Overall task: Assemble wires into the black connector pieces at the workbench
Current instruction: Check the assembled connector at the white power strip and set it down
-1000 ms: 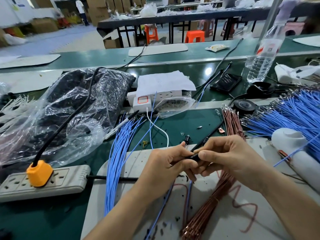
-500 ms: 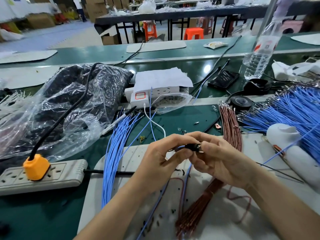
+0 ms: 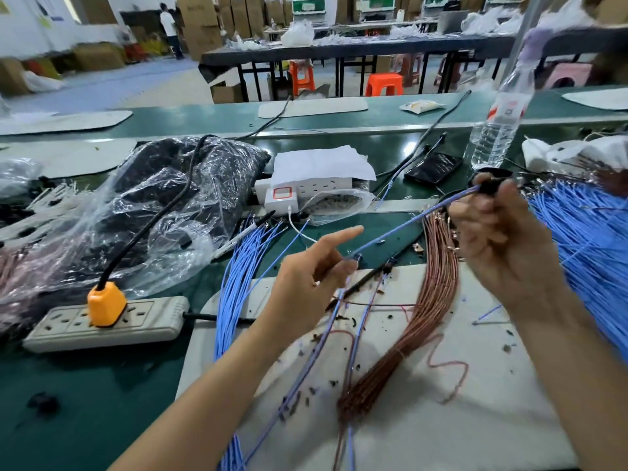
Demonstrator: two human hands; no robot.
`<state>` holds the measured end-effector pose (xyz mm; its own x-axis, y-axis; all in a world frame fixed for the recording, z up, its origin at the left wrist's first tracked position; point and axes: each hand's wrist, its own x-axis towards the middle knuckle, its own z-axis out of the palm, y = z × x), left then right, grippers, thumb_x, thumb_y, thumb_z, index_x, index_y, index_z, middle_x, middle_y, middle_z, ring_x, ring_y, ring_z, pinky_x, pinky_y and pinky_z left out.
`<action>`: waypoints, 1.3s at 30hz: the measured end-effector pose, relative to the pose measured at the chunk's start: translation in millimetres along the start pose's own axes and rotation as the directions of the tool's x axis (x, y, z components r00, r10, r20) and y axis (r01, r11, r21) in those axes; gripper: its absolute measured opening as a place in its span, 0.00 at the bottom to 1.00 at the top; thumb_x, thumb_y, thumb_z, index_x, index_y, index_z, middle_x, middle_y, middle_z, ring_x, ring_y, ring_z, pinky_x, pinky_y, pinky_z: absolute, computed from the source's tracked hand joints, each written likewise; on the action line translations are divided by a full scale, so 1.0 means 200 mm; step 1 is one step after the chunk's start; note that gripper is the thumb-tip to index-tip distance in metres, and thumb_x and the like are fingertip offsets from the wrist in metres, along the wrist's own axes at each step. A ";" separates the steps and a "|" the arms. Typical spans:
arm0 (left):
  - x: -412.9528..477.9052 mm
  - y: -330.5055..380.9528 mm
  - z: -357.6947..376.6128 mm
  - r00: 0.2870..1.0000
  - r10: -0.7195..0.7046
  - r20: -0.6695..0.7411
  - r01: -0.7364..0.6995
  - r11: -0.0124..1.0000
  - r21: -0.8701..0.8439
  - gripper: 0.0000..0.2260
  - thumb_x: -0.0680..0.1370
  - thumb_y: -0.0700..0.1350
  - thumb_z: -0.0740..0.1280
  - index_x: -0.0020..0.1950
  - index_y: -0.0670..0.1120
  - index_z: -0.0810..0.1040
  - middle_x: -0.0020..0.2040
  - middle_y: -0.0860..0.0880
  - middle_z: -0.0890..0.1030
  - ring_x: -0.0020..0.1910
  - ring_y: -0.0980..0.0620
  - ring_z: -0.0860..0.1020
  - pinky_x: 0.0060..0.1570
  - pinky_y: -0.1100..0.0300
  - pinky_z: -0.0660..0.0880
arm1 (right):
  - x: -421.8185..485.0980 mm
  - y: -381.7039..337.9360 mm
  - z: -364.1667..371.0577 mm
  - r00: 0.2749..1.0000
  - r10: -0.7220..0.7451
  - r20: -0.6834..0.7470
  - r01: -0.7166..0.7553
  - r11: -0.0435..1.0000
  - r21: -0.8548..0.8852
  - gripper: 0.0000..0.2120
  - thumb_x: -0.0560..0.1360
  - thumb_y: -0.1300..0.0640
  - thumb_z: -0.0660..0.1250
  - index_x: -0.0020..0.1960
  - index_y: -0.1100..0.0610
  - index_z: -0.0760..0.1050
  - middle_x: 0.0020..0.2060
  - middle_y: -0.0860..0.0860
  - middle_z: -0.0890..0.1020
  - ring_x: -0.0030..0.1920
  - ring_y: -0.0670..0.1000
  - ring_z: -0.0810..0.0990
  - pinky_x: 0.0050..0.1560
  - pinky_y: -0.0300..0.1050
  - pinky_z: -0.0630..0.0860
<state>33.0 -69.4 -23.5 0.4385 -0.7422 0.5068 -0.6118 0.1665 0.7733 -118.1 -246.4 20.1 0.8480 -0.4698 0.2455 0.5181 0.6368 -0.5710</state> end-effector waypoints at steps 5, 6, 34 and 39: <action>0.07 0.38 -0.14 0.980 0.182 0.077 -0.189 0.977 0.094 0.11 0.77 0.35 0.65 0.57 0.45 0.79 0.32 0.54 0.78 0.25 0.65 0.69 0.29 0.74 0.64 | 0.00 -0.19 -0.02 0.944 -0.254 -0.209 0.249 0.967 -0.050 0.10 0.71 0.52 0.64 0.40 0.58 0.79 0.29 0.46 0.76 0.27 0.41 0.68 0.25 0.32 0.64; 0.07 0.48 -0.20 0.959 0.260 0.111 -0.272 0.955 0.115 0.10 0.77 0.36 0.65 0.57 0.44 0.80 0.33 0.54 0.79 0.25 0.65 0.70 0.29 0.75 0.65 | 0.01 -0.19 -0.04 0.937 -0.242 -0.254 0.245 0.969 -0.016 0.08 0.72 0.54 0.64 0.42 0.59 0.77 0.30 0.47 0.76 0.27 0.41 0.69 0.25 0.31 0.66; -0.04 0.12 -0.22 0.900 -0.374 0.226 0.185 0.795 0.577 0.04 0.74 0.42 0.71 0.38 0.45 0.81 0.32 0.50 0.80 0.26 0.57 0.77 0.32 0.68 0.73 | -0.04 0.65 0.11 0.974 0.131 -0.187 -0.227 0.642 -0.732 0.13 0.80 0.52 0.61 0.48 0.59 0.81 0.34 0.51 0.83 0.23 0.48 0.74 0.22 0.37 0.68; -0.22 0.03 -0.20 0.948 -0.303 0.101 0.185 0.778 0.601 0.04 0.74 0.45 0.72 0.45 0.46 0.81 0.38 0.53 0.77 0.33 0.61 0.70 0.35 0.72 0.64 | -0.03 0.64 0.08 0.965 0.072 -0.252 -0.228 0.706 -0.670 0.20 0.83 0.51 0.52 0.48 0.59 0.80 0.31 0.57 0.82 0.22 0.49 0.73 0.20 0.38 0.67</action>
<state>37.1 -10.3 -25.5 0.5348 -0.8191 0.2074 -0.7901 -0.3977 0.4664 -54.1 -151.6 -41.6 0.8271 -0.5620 -0.0015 0.0981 0.1471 -0.9842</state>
